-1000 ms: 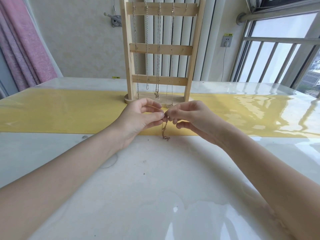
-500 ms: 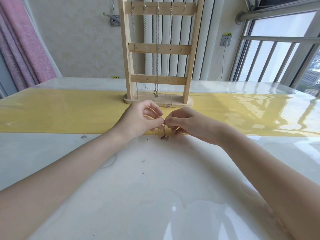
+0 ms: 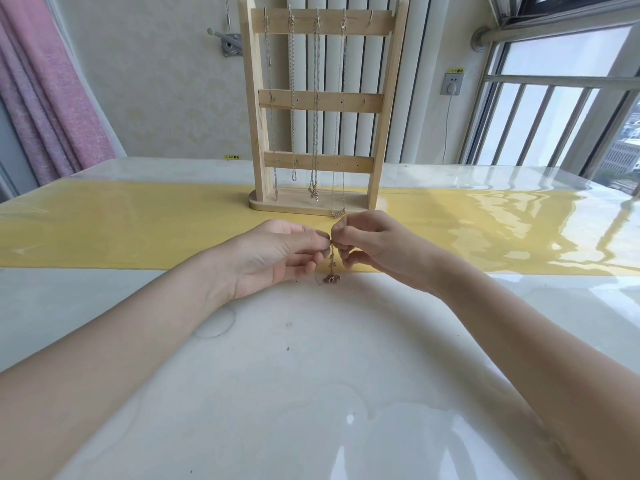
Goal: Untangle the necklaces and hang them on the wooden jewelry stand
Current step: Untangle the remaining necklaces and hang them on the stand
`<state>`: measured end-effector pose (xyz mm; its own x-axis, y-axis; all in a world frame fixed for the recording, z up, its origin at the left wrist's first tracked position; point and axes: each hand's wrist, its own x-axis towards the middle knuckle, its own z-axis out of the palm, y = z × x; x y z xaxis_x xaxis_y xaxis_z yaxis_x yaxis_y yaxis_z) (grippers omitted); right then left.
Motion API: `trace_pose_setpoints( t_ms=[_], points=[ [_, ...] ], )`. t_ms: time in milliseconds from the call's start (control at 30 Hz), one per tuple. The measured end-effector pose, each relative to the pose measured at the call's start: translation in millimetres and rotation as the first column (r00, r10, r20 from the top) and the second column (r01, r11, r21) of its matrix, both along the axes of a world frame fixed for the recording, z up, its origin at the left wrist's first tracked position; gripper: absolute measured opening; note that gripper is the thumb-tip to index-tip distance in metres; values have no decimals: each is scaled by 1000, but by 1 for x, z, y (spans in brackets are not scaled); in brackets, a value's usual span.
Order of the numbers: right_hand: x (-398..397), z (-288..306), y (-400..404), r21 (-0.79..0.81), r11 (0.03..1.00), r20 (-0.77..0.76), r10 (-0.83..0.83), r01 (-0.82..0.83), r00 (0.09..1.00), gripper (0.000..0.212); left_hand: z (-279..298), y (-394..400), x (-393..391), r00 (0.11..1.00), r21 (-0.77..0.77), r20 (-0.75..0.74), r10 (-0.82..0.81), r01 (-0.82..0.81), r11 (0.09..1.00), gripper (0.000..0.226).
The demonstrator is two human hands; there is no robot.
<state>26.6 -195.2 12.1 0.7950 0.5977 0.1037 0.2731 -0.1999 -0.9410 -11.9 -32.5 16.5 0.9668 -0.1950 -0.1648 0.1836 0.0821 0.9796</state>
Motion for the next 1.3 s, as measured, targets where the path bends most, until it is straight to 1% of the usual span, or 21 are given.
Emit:
trace_pose_setpoints(
  t_ms=[67, 167, 333, 467, 533, 633, 767, 967, 1100, 1167, 1233, 1300],
  points=[
    [-1, -2, 2, -24, 1000, 19, -19, 20, 1000, 23, -2, 0, 0, 1000, 78, 22, 18, -20, 997, 7],
    [-2, -2, 5, -20, 998, 51, -57, 58, 997, 25, -3, 0, -1, 997, 117, 49, 52, -58, 991, 4],
    [0, -3, 4, 47, 994, 59, -106, 103, 993, 20, 0, 2, -1, 996, 19, 47, 80, -80, 997, 6],
    [3, -1, 1, 105, 976, 84, -200, 191, 976, 17, 1, 2, -1, 991, -46, 40, 124, -123, 991, 7],
    [2, 0, 0, 102, 977, 90, -194, 185, 977, 16, 1, 2, -1, 987, -62, 35, 154, -152, 986, 6],
    [-1, 0, 1, 50, 988, 133, -151, 146, 980, 14, -1, 1, -2, 984, -5, 62, 168, -168, 986, 6],
    [0, 1, 2, 11, 986, 177, -168, 169, 970, 15, -1, 1, -2, 977, 73, 111, 182, -190, 979, 6],
    [-1, 2, -1, 16, 989, 139, -146, 145, 979, 10, -4, -3, -2, 970, 106, 173, 169, -189, 976, 9],
    [-2, 1, 0, -31, 985, 150, -164, 170, 975, 9, -6, -5, -2, 944, 267, 289, 159, -239, 934, 13],
    [-3, 1, 2, -54, 983, 144, -164, 173, 976, 9, -8, -6, -2, 929, 317, 337, 152, -264, 911, 17],
    [-4, 3, 1, -69, 985, 127, -148, 157, 981, 8, -8, -7, -2, 933, 309, 333, 135, -244, 919, 21],
    [-4, 4, -1, -66, 989, 107, -126, 134, 986, 10, -8, -8, -2, 950, 267, 291, 115, -197, 943, 24]
  ],
)
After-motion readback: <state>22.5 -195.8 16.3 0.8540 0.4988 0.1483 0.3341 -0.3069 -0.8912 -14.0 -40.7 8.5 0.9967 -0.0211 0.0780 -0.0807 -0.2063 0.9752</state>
